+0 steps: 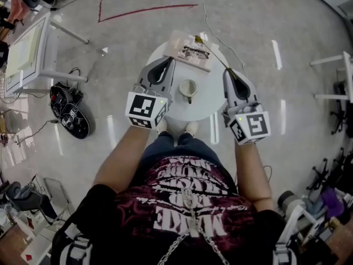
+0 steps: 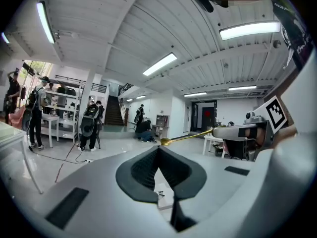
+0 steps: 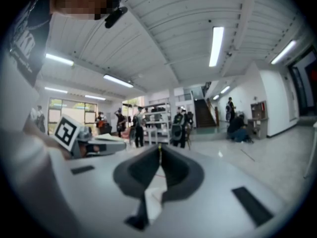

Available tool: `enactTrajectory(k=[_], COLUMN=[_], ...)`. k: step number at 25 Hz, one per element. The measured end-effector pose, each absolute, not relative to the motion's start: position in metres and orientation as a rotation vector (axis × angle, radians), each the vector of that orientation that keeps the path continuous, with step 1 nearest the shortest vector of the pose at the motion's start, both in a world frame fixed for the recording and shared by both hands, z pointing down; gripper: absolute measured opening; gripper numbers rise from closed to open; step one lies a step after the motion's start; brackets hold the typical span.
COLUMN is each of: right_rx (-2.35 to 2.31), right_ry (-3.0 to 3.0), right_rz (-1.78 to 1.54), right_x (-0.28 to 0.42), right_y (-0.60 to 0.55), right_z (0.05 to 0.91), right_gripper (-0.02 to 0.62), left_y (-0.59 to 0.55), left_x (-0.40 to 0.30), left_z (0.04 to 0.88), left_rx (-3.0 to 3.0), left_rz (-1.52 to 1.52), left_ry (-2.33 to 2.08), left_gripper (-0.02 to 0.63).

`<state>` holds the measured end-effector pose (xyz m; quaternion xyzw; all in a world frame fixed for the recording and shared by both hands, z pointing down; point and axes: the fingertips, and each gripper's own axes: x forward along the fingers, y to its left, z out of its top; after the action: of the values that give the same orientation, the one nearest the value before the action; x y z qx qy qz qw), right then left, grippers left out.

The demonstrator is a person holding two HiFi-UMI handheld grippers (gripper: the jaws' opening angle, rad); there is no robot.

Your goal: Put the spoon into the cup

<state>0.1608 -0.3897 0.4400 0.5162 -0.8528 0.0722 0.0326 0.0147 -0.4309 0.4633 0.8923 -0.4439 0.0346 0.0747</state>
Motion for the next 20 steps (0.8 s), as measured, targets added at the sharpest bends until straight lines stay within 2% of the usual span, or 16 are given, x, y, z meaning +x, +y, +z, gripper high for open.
enactTrajectory(k=[20], right_rx=[1.442], right_ry=[-2.370], right_rz=[0.570], right_x=[0.156], right_y=[-0.337], right_z=[0.606], right_gripper=[0.035], left_y=[-0.397], left_x=[0.016], left_z=[0.621], left_rx=[2.448], left_rz=[0.386], left_ry=[-1.174], left_gripper=[0.028])
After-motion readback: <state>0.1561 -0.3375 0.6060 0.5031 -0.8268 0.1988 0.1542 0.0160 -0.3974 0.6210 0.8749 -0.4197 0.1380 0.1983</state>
